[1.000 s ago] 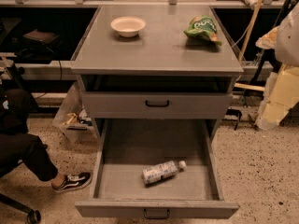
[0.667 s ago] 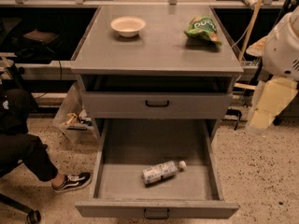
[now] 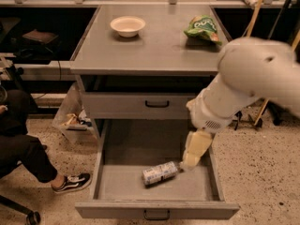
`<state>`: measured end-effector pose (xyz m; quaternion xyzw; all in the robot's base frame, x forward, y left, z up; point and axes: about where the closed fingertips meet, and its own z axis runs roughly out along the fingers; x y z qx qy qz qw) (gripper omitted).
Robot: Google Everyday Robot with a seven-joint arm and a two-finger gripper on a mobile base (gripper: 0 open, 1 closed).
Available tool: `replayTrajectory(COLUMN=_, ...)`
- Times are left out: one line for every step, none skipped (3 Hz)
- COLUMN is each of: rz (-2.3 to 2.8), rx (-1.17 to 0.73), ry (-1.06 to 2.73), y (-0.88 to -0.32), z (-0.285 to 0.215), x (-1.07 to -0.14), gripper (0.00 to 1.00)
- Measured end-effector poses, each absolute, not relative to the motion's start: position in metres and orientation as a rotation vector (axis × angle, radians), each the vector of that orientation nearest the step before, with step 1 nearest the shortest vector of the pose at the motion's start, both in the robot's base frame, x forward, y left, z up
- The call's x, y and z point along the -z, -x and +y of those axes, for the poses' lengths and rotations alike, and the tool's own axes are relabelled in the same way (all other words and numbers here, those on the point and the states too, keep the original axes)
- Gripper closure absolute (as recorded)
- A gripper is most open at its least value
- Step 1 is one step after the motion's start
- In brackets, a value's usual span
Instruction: Pick blue plastic bottle from middle drawer and place on counter
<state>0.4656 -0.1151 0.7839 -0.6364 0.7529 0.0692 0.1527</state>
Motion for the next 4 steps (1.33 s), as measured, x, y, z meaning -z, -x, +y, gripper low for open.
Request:
replayTrajectory(rz=2.218, rx=-0.279, ry=1.798, y=-0.485, z=-0.072, x=-0.686, gripper=0.00)
replayTrajectory(rz=2.288, rx=-0.304, ry=1.648, y=-0.526, z=-0.051, x=-0.619, gripper=0.00)
replayTrajectory(rz=2.303, rx=-0.319, ry=1.501, y=-0.559, z=-0.051, x=-0.594, gripper=0.00)
replayTrajectory(rz=2.297, rx=-0.322, ry=1.491, y=-0.561, z=-0.049, x=-0.591, gripper=0.00)
